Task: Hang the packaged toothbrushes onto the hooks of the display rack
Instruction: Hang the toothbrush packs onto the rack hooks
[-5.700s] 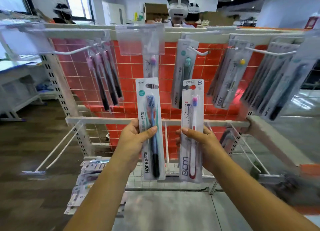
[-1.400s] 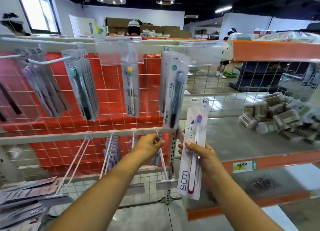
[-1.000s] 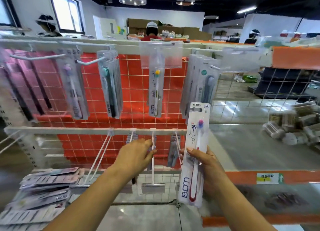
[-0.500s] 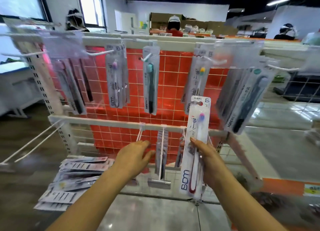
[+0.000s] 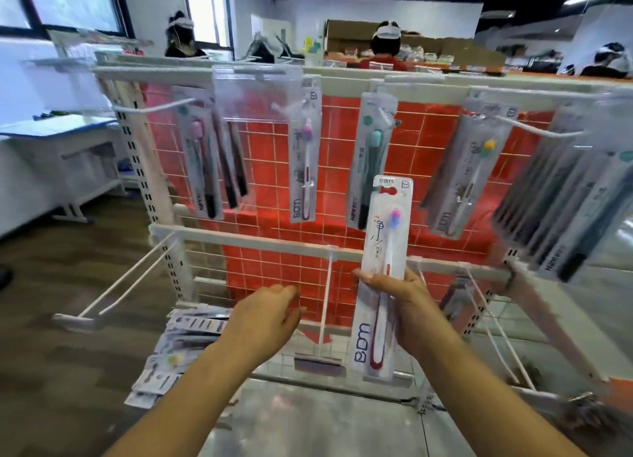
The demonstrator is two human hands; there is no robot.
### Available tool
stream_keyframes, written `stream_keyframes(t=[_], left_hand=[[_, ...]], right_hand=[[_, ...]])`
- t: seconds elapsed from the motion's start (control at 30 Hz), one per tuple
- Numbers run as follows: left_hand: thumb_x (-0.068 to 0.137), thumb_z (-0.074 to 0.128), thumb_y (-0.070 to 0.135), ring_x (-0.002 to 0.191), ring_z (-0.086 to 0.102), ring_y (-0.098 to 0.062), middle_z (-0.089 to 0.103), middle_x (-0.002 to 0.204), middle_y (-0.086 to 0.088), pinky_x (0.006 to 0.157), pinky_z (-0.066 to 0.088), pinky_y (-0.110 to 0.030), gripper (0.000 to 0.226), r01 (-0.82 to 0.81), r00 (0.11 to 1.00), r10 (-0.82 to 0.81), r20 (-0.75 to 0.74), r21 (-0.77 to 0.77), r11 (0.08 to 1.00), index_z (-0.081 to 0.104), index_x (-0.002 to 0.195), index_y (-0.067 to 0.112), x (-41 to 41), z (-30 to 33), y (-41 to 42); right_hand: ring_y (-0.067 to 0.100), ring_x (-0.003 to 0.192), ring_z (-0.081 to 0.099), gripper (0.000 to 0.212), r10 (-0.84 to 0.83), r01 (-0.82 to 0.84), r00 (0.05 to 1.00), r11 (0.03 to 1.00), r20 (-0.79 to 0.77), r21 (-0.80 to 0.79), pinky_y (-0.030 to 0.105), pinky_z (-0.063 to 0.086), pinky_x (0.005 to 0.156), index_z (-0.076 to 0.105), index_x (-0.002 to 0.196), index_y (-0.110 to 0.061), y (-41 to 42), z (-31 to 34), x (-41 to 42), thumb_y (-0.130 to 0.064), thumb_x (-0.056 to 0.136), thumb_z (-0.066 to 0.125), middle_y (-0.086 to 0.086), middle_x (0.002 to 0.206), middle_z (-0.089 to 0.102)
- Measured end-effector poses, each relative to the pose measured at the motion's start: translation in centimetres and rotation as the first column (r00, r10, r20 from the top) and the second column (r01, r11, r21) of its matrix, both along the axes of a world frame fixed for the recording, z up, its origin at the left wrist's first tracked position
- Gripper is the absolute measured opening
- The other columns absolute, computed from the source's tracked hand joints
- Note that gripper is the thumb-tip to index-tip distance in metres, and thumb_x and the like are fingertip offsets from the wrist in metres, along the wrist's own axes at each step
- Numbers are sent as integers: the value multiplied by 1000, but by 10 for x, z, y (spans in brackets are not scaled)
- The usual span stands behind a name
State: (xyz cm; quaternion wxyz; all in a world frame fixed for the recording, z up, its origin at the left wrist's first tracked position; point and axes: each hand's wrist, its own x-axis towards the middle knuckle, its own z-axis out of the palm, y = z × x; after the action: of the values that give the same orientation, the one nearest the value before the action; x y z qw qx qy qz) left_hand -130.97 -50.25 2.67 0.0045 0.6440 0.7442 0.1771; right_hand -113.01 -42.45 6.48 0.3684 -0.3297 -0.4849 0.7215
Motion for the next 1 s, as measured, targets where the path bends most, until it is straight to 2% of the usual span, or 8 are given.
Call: stream_keyframes(t=[0.2,0.33,0.37,0.5,0.6,0.7,0.9,1.0], left_hand=[[97,40,39,111,52,-14,57,122,8,87,44,-29,33,-11,998,12,-62,20,1000,50,124,25,-33,5,-7],[96,42,35,109,56,-14,60,120,7,88,48,-31,29,21,998,-19,-54,22,1000,54,120,23,-57,2,-13],[96,42,33,107,57,-15,61,118,6,87,48,-31,28,33,998,-32,-52,18,999,55,118,23,-64,1,-15],[95,42,32,102,58,-15,62,113,5,86,49,-32,29,42,998,-42,-40,1,999,57,117,21,-86,-4,-19],[95,40,34,99,57,-12,62,109,7,83,49,-30,26,34,997,-35,-66,-10,999,56,112,23,-97,-6,-19],[95,40,33,98,57,-13,61,108,6,82,48,-28,24,52,995,-54,-88,-16,998,55,110,22,-104,-8,-17],[95,42,33,104,56,-13,60,114,6,86,47,-27,26,68,997,-70,-35,-53,996,53,116,24,-110,-17,-12],[95,42,34,106,56,-12,60,115,7,89,46,-28,26,74,997,-75,-13,-63,995,52,117,24,-115,-17,-12]], right_hand=[[32,88,65,61,-2,-1,1000,992,23,127,45,56,74,55,113,-10,-8,29,-47,-24,56,72,15,97,66],[20,76,67,24,-8,15,1000,973,-30,229,39,57,69,60,99,-16,-6,56,-75,-16,76,67,1,78,70],[18,74,68,21,3,7,999,967,-38,254,37,58,68,60,99,-15,-6,62,-80,-14,79,66,0,77,70],[15,73,67,29,41,-36,999,941,-10,337,35,55,67,59,109,-7,-9,67,-98,-11,81,65,1,78,69],[12,70,67,20,39,-44,999,934,19,353,37,56,72,58,101,-13,-9,60,-102,-12,82,63,-3,71,69],[18,75,68,19,37,-49,998,937,41,346,38,56,74,59,101,-11,-9,52,-104,-9,82,62,3,75,70],[17,74,68,19,24,-66,994,910,108,408,32,58,71,58,102,-14,-3,56,-116,-8,84,62,5,79,69],[17,70,69,25,-46,-6,991,926,128,377,29,58,66,55,109,-7,13,66,-134,-7,85,63,8,78,68]])
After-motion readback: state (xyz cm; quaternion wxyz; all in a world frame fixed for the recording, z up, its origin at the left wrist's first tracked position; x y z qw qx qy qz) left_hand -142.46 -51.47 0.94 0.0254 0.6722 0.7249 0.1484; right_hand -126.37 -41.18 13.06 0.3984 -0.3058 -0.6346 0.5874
